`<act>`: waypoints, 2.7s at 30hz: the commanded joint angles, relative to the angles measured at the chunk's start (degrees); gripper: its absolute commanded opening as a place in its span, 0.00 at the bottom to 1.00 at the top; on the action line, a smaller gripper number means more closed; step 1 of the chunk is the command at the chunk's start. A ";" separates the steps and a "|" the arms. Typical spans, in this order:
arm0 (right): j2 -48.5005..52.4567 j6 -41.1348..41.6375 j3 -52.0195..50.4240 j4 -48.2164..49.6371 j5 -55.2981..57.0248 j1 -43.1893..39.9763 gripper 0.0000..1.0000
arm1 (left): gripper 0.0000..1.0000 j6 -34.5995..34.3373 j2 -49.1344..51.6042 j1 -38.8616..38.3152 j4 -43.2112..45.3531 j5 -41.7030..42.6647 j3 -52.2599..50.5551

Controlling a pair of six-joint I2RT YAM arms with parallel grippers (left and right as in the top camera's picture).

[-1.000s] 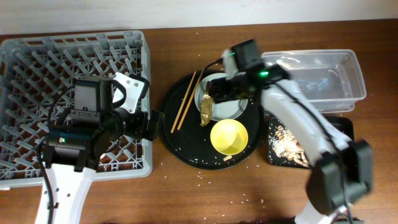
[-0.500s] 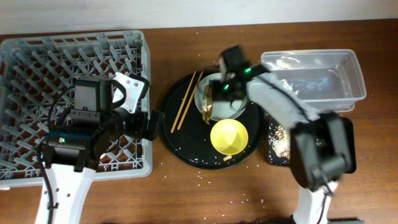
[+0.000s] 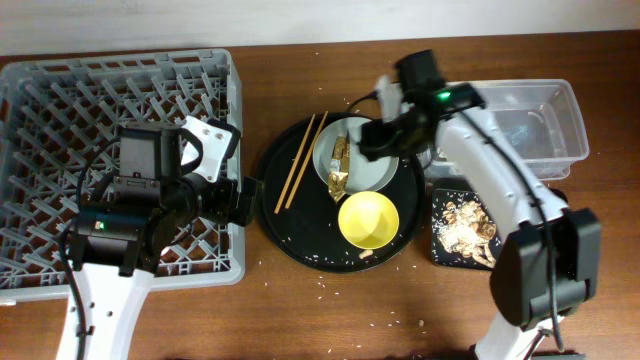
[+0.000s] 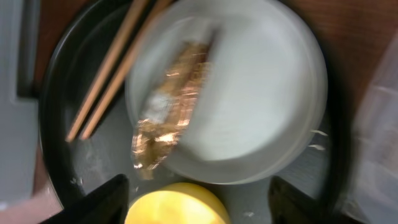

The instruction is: Sort waste into correct bins and load items into the dishwasher rack

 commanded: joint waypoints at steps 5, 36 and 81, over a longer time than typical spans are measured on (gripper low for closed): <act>11.96 9.64 -0.24 10.58 16.79 9.49 0.79 | 0.99 -0.68 -0.17 -0.07 -0.11 -0.35 0.57; -41.27 7.76 8.15 -20.06 17.07 4.90 0.98 | 0.99 -0.68 -0.17 -0.07 -0.11 -0.35 0.57; -108.06 8.00 -92.08 49.96 26.43 -9.31 0.98 | 0.47 -8.26 53.92 -12.37 21.14 -16.31 13.53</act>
